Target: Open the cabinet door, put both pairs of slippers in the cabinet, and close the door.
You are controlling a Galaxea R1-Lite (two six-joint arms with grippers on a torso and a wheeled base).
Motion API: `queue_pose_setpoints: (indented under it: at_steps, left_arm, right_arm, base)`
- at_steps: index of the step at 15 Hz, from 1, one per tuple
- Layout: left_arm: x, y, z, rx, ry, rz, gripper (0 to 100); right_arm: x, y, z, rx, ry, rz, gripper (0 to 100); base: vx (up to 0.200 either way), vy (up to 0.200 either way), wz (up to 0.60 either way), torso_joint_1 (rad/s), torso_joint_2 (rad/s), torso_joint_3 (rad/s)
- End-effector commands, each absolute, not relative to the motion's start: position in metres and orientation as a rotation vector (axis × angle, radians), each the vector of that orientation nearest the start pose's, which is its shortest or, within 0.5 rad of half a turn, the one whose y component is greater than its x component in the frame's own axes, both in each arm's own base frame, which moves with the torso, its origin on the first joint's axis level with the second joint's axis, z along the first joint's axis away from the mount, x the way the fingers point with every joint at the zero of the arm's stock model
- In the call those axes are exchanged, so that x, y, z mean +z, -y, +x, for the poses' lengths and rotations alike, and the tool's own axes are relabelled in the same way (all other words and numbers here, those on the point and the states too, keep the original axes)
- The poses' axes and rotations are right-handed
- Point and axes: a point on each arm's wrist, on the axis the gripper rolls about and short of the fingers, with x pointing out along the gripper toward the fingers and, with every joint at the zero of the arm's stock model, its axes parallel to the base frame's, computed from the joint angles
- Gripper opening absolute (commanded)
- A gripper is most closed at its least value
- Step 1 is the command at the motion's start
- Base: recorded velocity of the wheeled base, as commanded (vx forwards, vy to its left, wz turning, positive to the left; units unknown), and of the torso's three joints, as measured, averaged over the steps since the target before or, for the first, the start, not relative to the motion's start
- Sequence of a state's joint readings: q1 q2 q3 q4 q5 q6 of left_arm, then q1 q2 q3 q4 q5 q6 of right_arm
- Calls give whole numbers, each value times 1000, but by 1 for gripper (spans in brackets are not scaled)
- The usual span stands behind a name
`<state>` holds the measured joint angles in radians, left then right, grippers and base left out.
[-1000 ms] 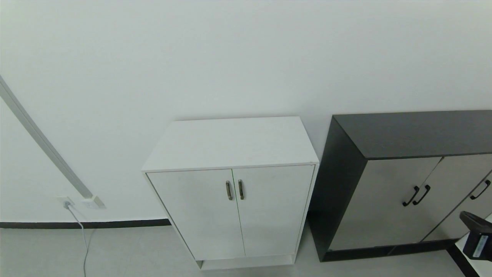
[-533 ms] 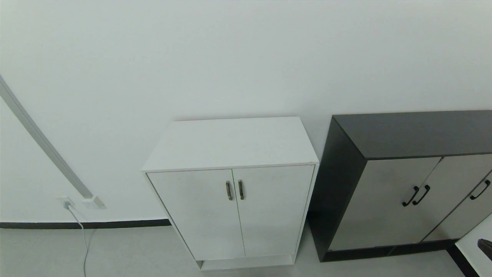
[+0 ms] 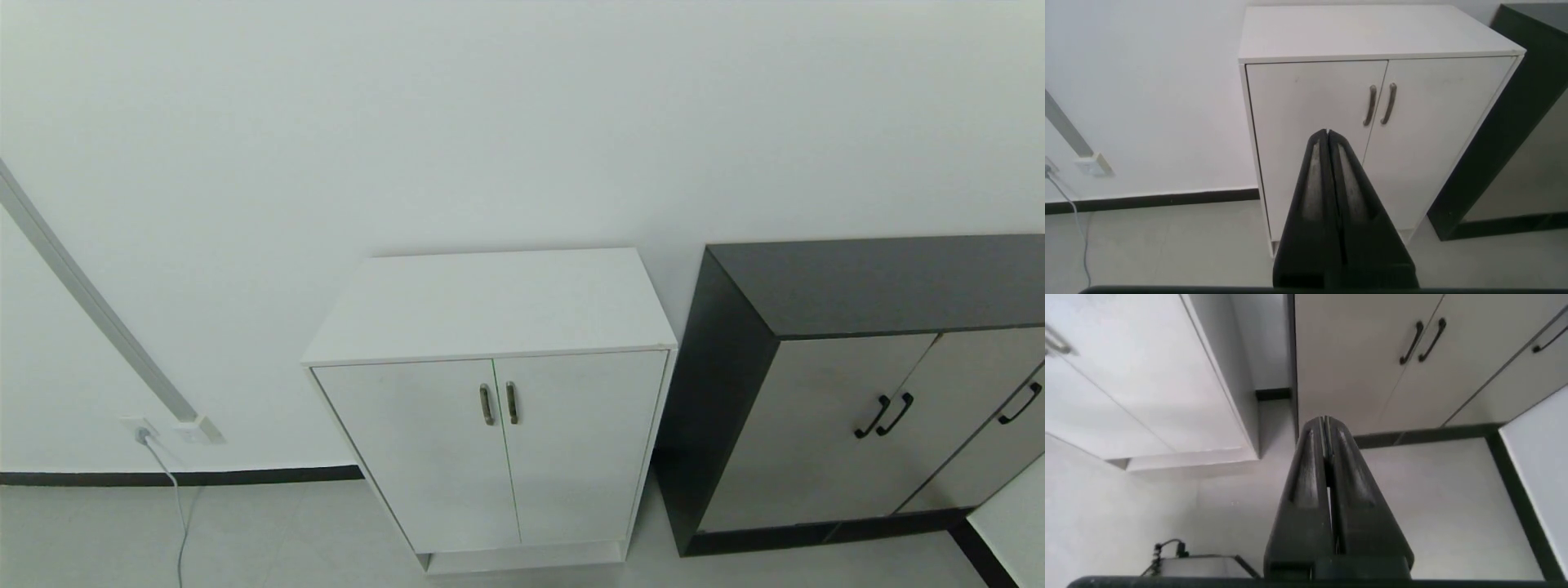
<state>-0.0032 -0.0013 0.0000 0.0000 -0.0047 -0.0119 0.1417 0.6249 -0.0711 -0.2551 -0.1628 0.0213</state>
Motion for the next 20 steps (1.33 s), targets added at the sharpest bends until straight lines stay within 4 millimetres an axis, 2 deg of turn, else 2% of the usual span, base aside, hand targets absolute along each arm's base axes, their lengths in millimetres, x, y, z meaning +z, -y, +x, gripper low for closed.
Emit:
queue_pose_setpoints:
  at_steps: [1, 7, 10, 14, 18, 20]
  left_arm:
    - [75, 0, -23, -8, 0, -12, 0]
    - [75, 0, -23, -6, 0, -12, 0]
    - [75, 0, -23, -6, 0, -14, 0]
    - [75, 0, -23, -2, 0, -15, 0]
    - [75, 0, -23, 0, 0, -15, 0]
    - [75, 0, -23, 0, 0, -15, 0]
  right_arm:
    - [113, -1, 25, 5, -254, -14, 0]
    - [94, 2, 0, 52, -249, -10, 0]
    - [92, 2, -7, 137, -200, 4, 0]
    - [78, 1, -6, 168, -229, -26, 0]
    - [78, 1, -6, 162, -218, -28, 0]
    - [78, 1, -8, 78, -190, -19, 0]
  base:
    - [0, 0, 0, 0, 0, 0]
    - [0, 0, 0, 0, 0, 0]
    - [0, 0, 0, 0, 0, 0]
    - [0, 0, 0, 0, 0, 0]
    - [0, 0, 0, 0, 0, 0]
    - [0, 0, 0, 0, 0, 0]
